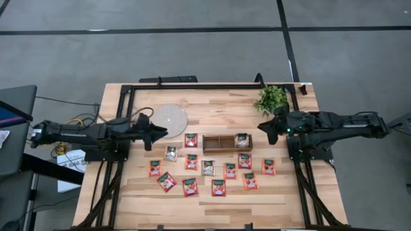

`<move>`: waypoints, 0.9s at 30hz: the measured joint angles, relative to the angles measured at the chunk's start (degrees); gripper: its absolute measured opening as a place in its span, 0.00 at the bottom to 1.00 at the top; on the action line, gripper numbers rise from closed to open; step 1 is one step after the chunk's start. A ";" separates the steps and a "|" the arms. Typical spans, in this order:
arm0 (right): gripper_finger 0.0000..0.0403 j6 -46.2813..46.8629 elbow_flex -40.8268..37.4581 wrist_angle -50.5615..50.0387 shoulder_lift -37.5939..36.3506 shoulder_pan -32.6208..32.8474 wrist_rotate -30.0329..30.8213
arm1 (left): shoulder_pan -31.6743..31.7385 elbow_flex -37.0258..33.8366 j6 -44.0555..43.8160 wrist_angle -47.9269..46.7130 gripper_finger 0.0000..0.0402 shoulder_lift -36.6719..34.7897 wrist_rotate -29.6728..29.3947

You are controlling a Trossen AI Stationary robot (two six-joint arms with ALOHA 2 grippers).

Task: Pick & Place Tea
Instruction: Put the yellow tea bag into the right section of the wooden organizer

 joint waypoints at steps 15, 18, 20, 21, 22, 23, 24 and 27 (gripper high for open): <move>0.17 1.40 -2.29 2.73 -4.06 0.00 0.14 | 0.00 16.49 2.86 -29.58 0.32 33.21 5.23; 0.17 1.47 -2.29 2.73 -4.05 0.00 0.06 | 0.00 16.98 4.74 -30.21 0.32 35.94 5.22; 0.17 1.44 -2.29 2.82 -4.05 0.00 0.01 | -0.04 17.08 8.11 -30.21 0.32 37.30 5.34; 0.17 1.45 -2.29 2.97 -4.05 0.00 -0.03 | -0.07 17.08 10.05 -30.23 0.32 37.91 5.64; 0.17 1.44 -2.29 3.17 -4.05 0.00 -0.04 | -0.07 17.08 11.77 -30.23 0.32 38.39 5.94; 0.17 1.46 -2.29 3.42 -4.05 0.00 -0.05 | -0.07 17.08 13.09 -30.22 0.32 38.82 6.15; 0.17 1.47 -2.29 3.73 -4.05 0.00 -0.08 | -0.07 17.08 14.10 -30.20 0.32 39.15 6.35; 0.17 1.42 -2.29 4.20 -4.05 0.00 -0.08 | -0.07 17.08 14.81 -30.17 0.32 39.61 6.36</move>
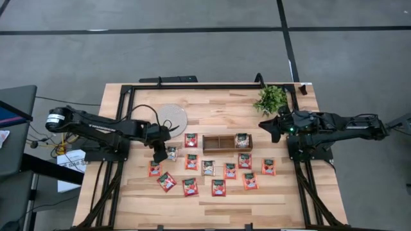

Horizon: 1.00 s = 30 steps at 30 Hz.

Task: Pick & Place Tea
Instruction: Put the yellow tea bag into the right section of the wooden organizer

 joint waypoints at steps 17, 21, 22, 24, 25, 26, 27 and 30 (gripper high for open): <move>0.17 -0.62 0.00 -0.12 0.00 0.00 -0.22 | 0.00 6.45 9.08 2.72 0.32 8.62 -2.79; 0.17 -1.04 0.00 -0.30 -0.06 0.02 -0.83 | 0.00 11.91 10.21 -2.68 0.32 15.33 -4.86; 0.17 -1.65 0.00 -0.35 -0.09 0.00 -1.18 | 0.00 13.17 10.21 -4.42 0.32 16.79 -5.08; 0.17 -2.01 0.00 -0.41 -0.09 0.02 -1.72 | 0.00 15.47 10.38 -7.76 0.32 19.25 -5.11; 0.17 -2.03 0.00 -0.42 -0.09 0.02 -1.75 | 0.00 16.31 10.39 -9.00 0.32 20.23 -5.14; 0.17 -2.05 0.00 -0.42 -0.09 0.01 -1.75 | 0.00 16.89 10.41 -9.83 0.32 20.95 -5.13; 0.17 -2.05 0.00 -0.42 -0.09 0.01 -1.75 | 0.00 17.29 10.48 -10.16 0.32 21.56 -5.11; 0.17 -2.08 0.00 -0.43 -0.09 0.00 -1.75 | 0.00 17.35 11.67 -10.19 0.32 22.45 -4.12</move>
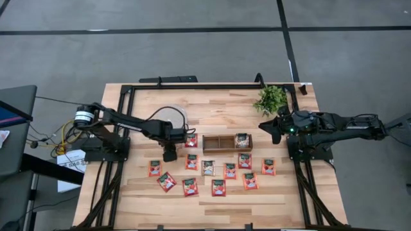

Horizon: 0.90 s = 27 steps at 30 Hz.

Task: Pick & Place Tea
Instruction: Put the yellow tea bag into the right section of the wooden organizer

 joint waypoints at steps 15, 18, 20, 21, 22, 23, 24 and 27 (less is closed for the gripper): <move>0.17 -2.56 0.00 0.01 0.00 0.02 -1.50 | 0.02 0.08 1.35 2.49 0.32 3.69 2.19; 0.17 -2.95 0.00 0.05 0.00 0.00 -1.45 | 0.04 0.26 1.40 2.80 0.32 5.24 2.90; 0.17 -2.97 0.00 0.04 0.00 0.00 -1.50 | 0.09 0.28 1.56 2.70 0.31 5.67 3.47; 0.17 -2.97 0.00 0.05 0.00 0.01 -1.49 | 0.11 0.26 1.87 2.72 0.29 5.77 3.68; 0.17 -2.97 0.00 0.05 0.00 0.02 -1.50 | 0.11 0.26 2.36 2.70 0.27 5.79 3.68; 0.17 -2.99 0.00 0.03 0.00 0.02 -1.50 | 0.11 0.24 2.44 2.69 0.25 5.81 3.68; 0.17 -3.02 0.00 0.03 0.00 0.02 -1.49 | 0.11 0.23 2.45 2.71 0.22 5.81 3.67; 0.17 -3.07 0.00 0.03 0.00 0.02 -1.51 | 0.11 0.16 2.45 2.91 0.10 5.70 3.40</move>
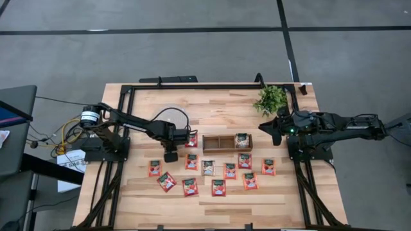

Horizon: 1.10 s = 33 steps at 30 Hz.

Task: Pick & Place Tea
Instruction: Put the yellow tea bag into the right section of the wooden organizer

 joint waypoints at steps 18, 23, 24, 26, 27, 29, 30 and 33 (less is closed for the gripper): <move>0.17 0.14 0.00 0.00 0.00 0.00 -0.02 | -0.17 17.40 0.56 -15.18 0.00 -1.56 -3.40; 0.17 0.17 0.00 0.15 0.00 -0.01 -0.03 | -0.17 23.00 0.99 -20.11 0.00 -5.25 -8.74; 0.17 0.17 0.00 0.38 0.00 -0.01 -0.02 | -0.17 24.29 0.99 -20.38 0.00 -6.04 -9.75; 0.17 0.17 0.00 1.28 0.00 -0.02 -0.06 | -0.15 27.13 1.06 -19.79 0.00 -7.44 -11.66; 0.17 0.14 0.00 2.21 0.17 -0.02 -0.15 | -0.15 28.60 1.36 -18.86 0.00 -7.78 -12.53; 0.17 -1.35 0.02 5.96 2.18 -0.02 -0.81 | -0.15 31.69 2.59 -16.78 0.00 -7.76 -14.25; 0.18 -3.02 0.02 8.13 3.51 -0.02 -1.65 | -0.17 32.99 3.85 -15.82 0.00 -7.67 -14.95; 0.20 -7.62 0.00 15.94 7.98 -0.02 -3.41 | -0.43 36.55 7.89 -9.90 0.00 -6.48 -16.72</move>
